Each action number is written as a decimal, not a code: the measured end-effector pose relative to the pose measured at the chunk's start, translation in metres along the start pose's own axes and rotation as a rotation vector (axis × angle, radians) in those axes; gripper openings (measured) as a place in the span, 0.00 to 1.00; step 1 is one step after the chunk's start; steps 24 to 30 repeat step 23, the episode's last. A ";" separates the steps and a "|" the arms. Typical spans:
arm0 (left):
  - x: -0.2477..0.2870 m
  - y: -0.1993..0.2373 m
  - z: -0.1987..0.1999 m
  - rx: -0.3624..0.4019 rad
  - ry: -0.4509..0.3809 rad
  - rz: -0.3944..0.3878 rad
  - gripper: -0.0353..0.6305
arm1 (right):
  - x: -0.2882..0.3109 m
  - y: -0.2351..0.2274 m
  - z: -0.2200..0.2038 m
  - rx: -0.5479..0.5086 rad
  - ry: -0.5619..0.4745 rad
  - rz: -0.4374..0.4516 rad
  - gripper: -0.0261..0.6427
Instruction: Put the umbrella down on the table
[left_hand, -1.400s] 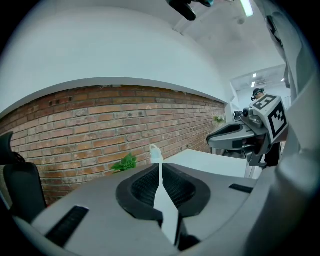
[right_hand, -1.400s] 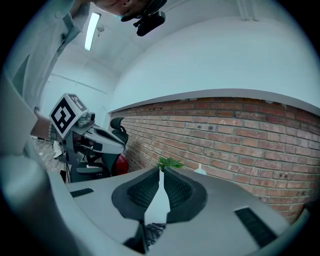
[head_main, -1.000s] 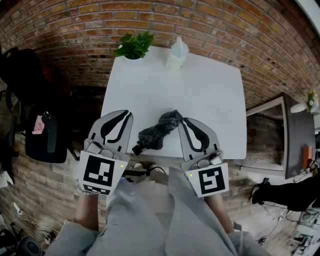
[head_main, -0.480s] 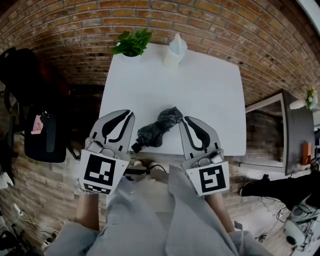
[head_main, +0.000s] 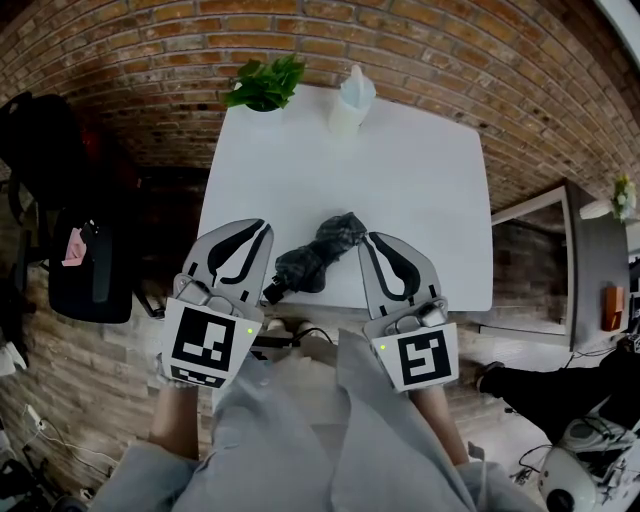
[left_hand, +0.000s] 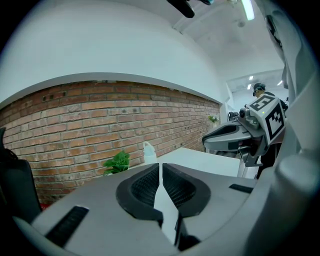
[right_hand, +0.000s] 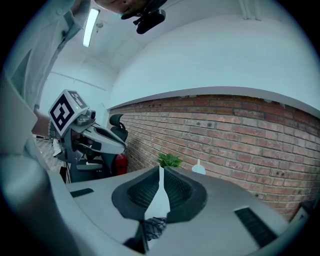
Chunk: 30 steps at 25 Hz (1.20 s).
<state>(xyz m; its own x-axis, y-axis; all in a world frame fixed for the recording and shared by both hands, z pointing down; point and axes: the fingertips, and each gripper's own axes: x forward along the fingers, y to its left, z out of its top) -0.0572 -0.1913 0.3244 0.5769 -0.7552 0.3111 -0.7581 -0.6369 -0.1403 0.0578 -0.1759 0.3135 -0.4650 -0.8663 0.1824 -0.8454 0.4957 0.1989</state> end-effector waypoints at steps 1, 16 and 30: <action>0.001 0.000 0.000 0.001 0.002 0.000 0.11 | 0.000 0.000 0.000 0.000 0.000 0.000 0.12; 0.002 -0.005 -0.004 0.006 0.018 -0.007 0.11 | -0.003 0.000 -0.004 0.003 0.011 0.001 0.12; -0.002 -0.007 -0.011 0.009 0.037 -0.008 0.11 | -0.005 0.006 -0.007 0.005 0.006 0.008 0.12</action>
